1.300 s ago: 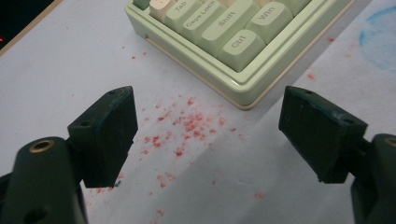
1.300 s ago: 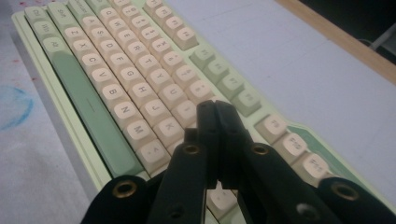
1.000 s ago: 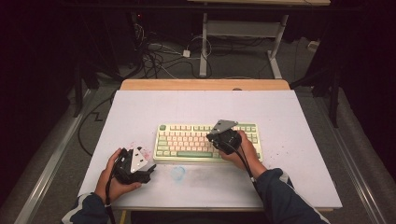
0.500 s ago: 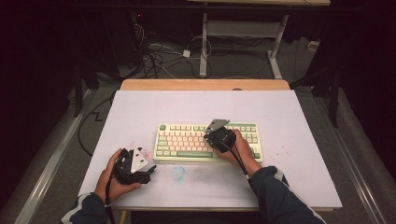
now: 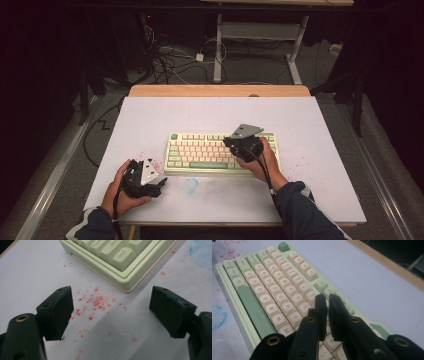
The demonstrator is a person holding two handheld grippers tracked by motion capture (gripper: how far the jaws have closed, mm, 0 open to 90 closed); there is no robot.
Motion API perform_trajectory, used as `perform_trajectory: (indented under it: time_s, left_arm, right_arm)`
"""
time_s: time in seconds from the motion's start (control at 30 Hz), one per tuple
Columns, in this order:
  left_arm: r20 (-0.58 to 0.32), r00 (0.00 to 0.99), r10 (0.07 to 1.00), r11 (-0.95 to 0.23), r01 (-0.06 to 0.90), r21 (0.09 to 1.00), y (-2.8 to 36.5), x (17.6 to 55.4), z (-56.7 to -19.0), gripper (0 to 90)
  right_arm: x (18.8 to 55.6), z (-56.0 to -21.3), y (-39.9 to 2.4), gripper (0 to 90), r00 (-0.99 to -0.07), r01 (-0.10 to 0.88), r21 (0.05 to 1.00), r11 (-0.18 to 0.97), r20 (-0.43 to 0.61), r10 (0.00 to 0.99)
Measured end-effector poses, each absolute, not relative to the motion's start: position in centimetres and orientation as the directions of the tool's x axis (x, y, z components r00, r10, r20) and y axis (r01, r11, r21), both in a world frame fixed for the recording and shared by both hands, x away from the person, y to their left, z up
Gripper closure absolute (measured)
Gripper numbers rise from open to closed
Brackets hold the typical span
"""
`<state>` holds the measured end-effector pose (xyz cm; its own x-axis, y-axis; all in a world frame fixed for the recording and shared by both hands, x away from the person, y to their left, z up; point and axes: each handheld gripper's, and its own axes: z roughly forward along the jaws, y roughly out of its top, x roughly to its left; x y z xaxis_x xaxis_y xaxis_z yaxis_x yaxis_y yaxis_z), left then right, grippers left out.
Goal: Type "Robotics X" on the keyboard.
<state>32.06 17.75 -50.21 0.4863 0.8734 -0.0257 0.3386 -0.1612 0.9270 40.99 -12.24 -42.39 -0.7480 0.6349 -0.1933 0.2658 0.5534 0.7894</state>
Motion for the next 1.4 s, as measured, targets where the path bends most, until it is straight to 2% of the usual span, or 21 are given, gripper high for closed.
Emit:
perform_trajectory:
  time_s: [0.17, 0.27, 0.4, 0.63, 0.83, 1.4]
  left_arm:
    - [-0.026, 0.487, 0.873, -0.163, 0.341, 0.926, 17.7, 32.1, -50.3, 18.2]
    - [-0.024, 0.488, 0.872, -0.166, 0.341, 0.925, 17.7, 32.1, -50.3, 18.2]
    - [-0.024, 0.49, 0.871, -0.168, 0.343, 0.924, 17.7, 32.1, -50.3, 18.2]
    - [-0.025, 0.49, 0.871, -0.167, 0.344, 0.924, 17.7, 32.0, -50.3, 18.2]
    - [-0.026, 0.488, 0.872, -0.166, 0.346, 0.923, 17.6, 32.1, -50.3, 18.2]
    - [-0.018, 0.476, 0.879, -0.164, 0.339, 0.926, 17.7, 32.1, -50.2, 18.4]
  right_arm:
    - [40.4, -41.9, -13.7, 78.4, -0.737, 0.247, 0.819, 0.518, -0.188, 0.649]
    - [39.9, -41.7, -14.4, 68.3, -0.729, 0.229, 0.83, 0.509, -0.2, 0.655]
    - [39.4, -41.4, -15.1, 48.4, -0.718, 0.208, 0.84, 0.502, -0.217, 0.662]
    - [38.5, -41.2, -15.9, 29.9, -0.661, 0.177, 0.843, 0.509, -0.281, 0.696]
    - [37.7, -40.4, -17.2, 23.5, -0.631, 0.167, 0.866, 0.471, -0.272, 0.726]
    - [34.9, -40.7, -21.1, 24.1, -0.596, 0.157, 0.876, 0.455, -0.284, 0.751]
